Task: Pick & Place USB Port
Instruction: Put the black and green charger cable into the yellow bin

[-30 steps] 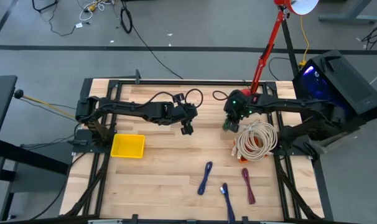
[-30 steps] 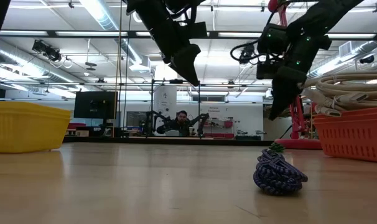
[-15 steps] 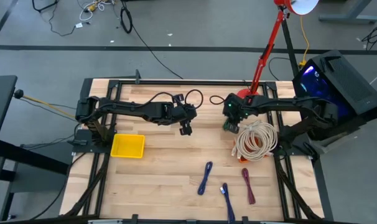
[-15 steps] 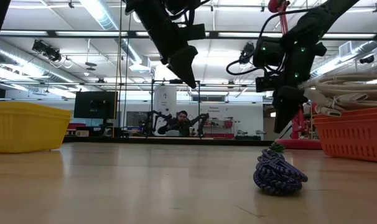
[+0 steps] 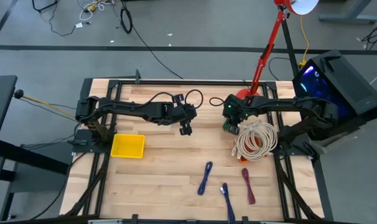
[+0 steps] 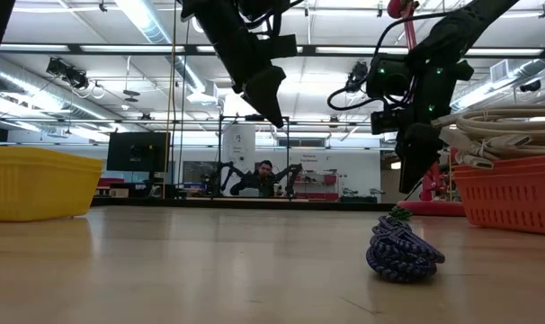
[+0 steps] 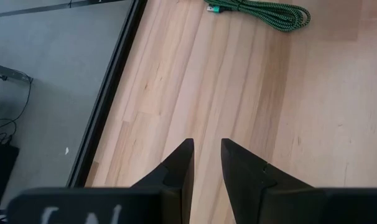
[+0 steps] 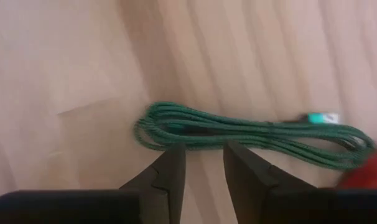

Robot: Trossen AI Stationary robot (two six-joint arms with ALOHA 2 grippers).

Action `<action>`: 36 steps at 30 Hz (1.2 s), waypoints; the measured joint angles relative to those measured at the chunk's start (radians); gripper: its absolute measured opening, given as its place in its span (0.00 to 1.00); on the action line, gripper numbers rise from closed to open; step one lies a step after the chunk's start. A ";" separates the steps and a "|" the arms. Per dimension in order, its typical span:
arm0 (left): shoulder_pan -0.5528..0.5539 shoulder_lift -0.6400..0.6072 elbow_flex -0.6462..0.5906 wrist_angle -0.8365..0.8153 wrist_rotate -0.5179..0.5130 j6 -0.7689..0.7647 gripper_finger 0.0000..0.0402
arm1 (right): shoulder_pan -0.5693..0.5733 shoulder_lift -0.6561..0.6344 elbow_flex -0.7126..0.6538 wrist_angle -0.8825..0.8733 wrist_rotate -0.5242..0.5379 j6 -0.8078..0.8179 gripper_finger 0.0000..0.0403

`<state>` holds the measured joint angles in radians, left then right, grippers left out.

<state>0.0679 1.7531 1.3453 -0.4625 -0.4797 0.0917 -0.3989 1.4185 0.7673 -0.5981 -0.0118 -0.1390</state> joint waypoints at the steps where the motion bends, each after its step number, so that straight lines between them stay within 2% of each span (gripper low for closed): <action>1: 0.000 0.000 0.000 0.000 0.000 0.000 0.21 | 0.003 0.000 0.000 0.003 -0.011 0.001 0.28; 10: 0.000 0.000 0.000 0.000 0.006 0.000 0.21 | 0.026 0.016 0.000 0.027 -0.039 0.003 0.28; 15: 0.000 0.000 0.000 -0.003 0.006 0.001 0.21 | 0.036 0.082 0.000 0.049 -0.106 0.005 0.28; 36: 0.000 0.000 0.000 -0.024 0.006 0.000 0.21 | 0.058 0.124 0.000 0.081 -0.136 -0.001 0.28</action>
<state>0.0681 1.7531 1.3457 -0.4870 -0.4736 0.0914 -0.3408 1.5423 0.7673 -0.5166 -0.1482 -0.1402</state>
